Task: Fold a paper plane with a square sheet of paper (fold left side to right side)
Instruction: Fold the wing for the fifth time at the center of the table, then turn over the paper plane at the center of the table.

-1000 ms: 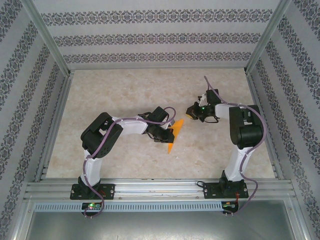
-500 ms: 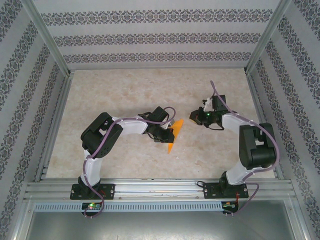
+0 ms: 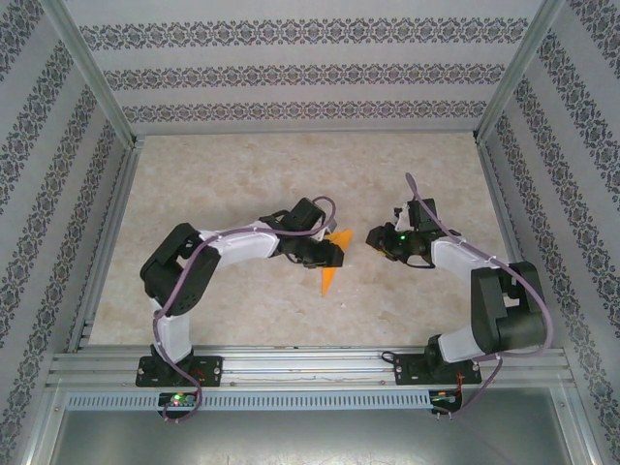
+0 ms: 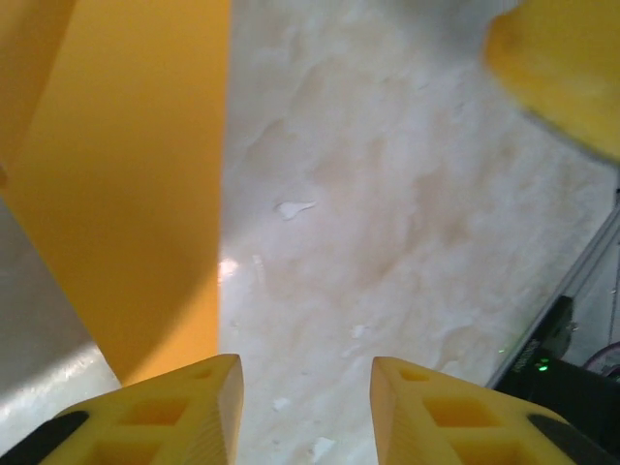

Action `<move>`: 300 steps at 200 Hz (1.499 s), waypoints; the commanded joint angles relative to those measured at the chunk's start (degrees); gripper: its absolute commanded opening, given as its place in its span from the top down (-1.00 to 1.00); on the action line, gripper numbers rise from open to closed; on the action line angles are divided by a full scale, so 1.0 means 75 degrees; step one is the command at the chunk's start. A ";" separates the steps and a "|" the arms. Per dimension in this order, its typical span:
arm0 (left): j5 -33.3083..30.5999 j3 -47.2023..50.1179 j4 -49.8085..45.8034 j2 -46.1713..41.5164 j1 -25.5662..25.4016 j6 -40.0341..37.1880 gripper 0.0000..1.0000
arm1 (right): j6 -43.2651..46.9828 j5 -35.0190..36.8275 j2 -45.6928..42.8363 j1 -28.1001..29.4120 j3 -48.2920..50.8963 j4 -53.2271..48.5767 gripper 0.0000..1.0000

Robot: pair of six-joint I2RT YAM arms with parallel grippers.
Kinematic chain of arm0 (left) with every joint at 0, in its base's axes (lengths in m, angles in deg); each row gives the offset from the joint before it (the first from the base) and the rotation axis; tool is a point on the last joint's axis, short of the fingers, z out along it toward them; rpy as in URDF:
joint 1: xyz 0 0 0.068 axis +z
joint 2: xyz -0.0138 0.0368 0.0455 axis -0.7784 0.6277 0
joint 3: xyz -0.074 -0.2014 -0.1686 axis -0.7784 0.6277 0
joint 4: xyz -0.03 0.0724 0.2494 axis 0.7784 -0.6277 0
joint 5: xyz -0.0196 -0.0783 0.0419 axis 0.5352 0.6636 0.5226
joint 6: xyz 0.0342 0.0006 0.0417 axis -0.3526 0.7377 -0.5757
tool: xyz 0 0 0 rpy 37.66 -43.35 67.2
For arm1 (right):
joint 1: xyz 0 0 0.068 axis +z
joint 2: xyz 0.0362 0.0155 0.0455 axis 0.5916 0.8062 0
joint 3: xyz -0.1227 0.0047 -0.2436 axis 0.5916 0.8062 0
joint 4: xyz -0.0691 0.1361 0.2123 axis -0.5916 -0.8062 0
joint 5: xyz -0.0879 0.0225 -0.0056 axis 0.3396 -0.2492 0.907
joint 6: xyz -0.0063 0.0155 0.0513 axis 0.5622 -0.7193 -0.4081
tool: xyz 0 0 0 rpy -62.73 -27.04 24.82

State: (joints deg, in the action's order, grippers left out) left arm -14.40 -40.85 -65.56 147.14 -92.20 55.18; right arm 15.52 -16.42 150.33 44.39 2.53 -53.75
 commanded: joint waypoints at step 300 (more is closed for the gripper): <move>-0.4651 0.4938 0.0318 -0.6567 0.2600 -0.0333 -0.43 | -0.0503 0.6216 0.4837 0.4795 -0.6510 -0.6312 -0.13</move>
State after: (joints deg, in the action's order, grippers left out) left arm -49.09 -4.35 -61.54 98.46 -73.73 54.63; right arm 12.81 28.69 184.95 79.93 -45.05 -98.71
